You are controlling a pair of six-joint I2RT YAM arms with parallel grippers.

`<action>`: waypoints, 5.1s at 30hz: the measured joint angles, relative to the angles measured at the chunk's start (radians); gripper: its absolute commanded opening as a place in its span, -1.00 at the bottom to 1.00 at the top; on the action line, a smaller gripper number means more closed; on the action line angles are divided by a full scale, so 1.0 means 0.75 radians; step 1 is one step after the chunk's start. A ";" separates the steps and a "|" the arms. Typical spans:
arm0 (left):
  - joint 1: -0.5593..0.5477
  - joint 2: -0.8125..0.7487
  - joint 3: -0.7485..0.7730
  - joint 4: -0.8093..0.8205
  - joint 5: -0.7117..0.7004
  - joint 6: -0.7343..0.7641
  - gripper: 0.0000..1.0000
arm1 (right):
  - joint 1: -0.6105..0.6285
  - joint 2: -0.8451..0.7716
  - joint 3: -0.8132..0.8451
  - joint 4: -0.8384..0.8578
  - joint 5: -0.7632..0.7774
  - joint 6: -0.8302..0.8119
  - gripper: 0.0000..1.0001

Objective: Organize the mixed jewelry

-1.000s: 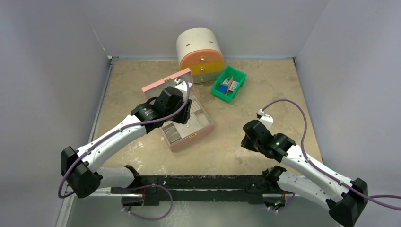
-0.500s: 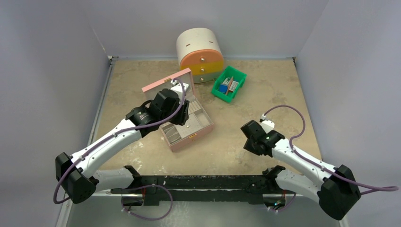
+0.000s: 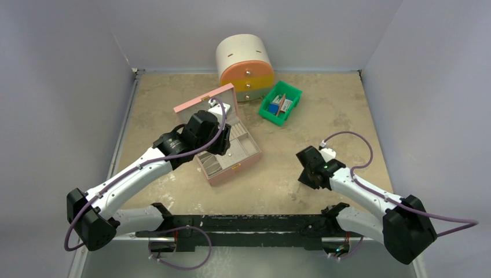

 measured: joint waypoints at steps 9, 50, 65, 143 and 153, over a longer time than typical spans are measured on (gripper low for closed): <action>0.000 0.000 0.000 0.000 -0.001 0.000 -0.22 | -0.002 0.001 -0.001 0.031 -0.028 -0.008 -0.72; 0.000 -0.010 -0.001 0.000 -0.002 0.001 -0.21 | -0.002 -0.064 0.129 -0.113 -0.035 -0.080 -0.65; 0.000 -0.010 -0.001 0.000 -0.002 0.001 -0.20 | -0.002 0.017 0.070 -0.054 -0.070 -0.089 -0.63; 0.000 -0.667 -0.502 0.838 0.691 -0.241 -0.01 | 0.256 -0.123 0.167 1.196 -1.126 0.334 -1.00; 0.000 -0.733 -0.502 0.851 0.769 -0.117 -0.09 | 0.303 -0.088 0.230 1.328 -1.156 0.423 -1.00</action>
